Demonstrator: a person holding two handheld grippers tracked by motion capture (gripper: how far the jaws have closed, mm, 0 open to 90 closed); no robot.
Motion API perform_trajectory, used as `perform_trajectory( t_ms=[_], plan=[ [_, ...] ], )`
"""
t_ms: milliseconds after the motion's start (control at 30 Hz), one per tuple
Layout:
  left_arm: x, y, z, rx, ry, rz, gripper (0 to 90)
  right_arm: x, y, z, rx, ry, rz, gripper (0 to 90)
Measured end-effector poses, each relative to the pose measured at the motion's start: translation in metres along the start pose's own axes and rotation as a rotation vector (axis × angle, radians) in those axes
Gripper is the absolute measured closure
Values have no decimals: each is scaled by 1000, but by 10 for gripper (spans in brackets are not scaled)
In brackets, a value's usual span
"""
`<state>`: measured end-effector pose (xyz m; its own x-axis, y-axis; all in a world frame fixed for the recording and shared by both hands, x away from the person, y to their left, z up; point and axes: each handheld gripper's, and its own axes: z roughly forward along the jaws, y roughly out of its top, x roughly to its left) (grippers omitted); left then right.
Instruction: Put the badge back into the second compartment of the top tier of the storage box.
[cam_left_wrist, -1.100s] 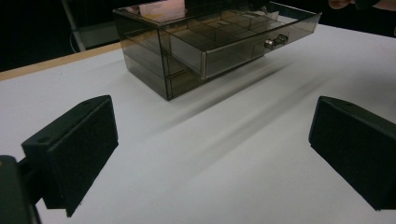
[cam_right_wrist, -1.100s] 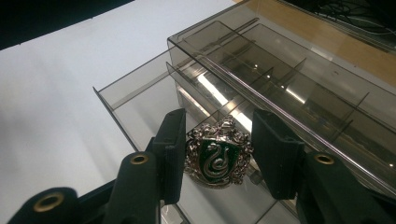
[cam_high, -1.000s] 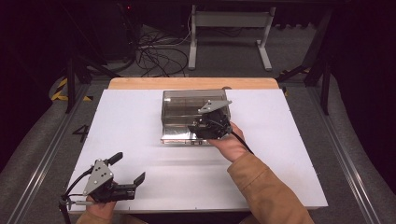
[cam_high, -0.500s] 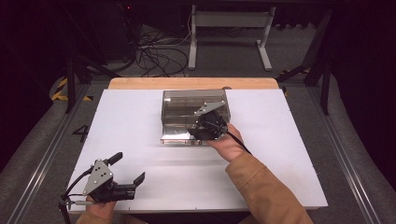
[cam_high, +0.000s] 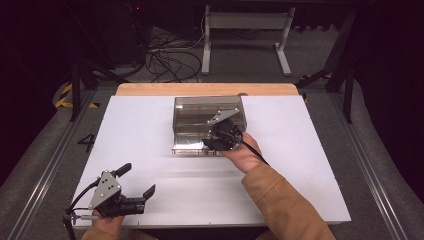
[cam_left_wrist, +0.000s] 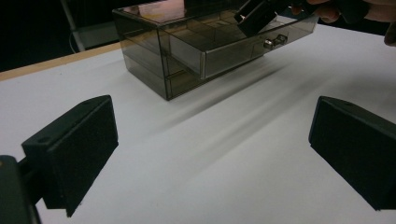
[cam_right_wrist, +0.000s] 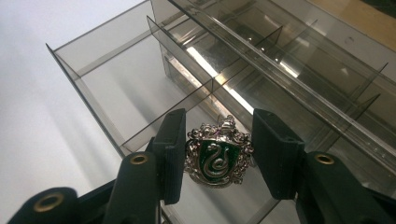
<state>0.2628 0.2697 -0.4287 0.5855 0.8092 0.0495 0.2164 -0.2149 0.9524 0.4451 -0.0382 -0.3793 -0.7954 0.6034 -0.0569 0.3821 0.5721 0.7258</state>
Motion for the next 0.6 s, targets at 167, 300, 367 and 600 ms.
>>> perform_trajectory(
  t_ms=[167, 300, 367, 600],
  plan=[
    [0, 0, 0, -1, 1, 2, 22, 0, -1, 2, 12, 0, -8, 567],
    [0, 0, 0, -1, 1, 3, 22, 0, -1, 2, 16, 3, -9, 566],
    [0, 0, 0, -1, 1, 2, 22, 1, -1, 3, 23, 1, -8, 567],
    [0, 0, 0, 0, -1, 0, 22, 0, -2, 4, 35, 0, -8, 566]
  ],
)
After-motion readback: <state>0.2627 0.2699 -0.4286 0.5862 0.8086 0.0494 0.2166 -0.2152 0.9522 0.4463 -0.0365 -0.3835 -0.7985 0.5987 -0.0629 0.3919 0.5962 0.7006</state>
